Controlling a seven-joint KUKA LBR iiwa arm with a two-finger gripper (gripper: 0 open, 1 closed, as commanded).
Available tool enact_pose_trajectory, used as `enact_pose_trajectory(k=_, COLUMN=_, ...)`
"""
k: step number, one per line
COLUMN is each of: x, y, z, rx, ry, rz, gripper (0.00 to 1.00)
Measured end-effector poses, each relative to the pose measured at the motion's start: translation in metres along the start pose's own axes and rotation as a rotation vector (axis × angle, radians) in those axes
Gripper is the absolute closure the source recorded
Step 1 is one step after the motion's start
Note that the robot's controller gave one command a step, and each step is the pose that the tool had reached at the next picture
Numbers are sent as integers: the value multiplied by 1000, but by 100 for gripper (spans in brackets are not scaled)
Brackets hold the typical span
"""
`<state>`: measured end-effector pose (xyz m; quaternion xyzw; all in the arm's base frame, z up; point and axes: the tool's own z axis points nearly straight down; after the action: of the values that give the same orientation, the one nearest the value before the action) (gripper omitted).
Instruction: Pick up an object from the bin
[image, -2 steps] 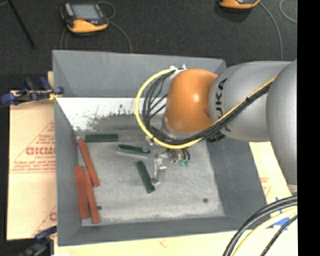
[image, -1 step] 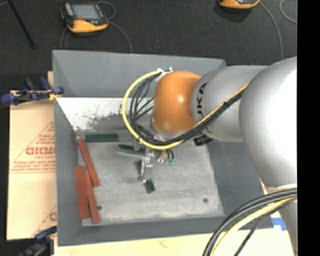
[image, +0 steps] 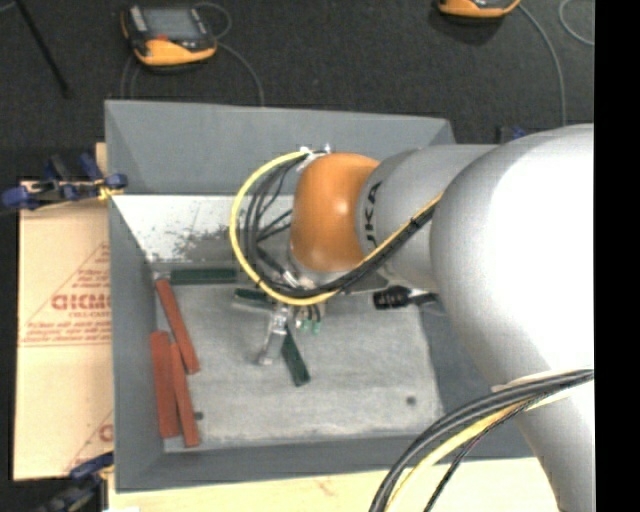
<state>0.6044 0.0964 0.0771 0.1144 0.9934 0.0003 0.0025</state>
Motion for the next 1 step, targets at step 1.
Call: enact_pose_trajectory(k=1, x=-40, y=-7, z=-11, rx=-1, ry=4, rz=-11, gripper=0)
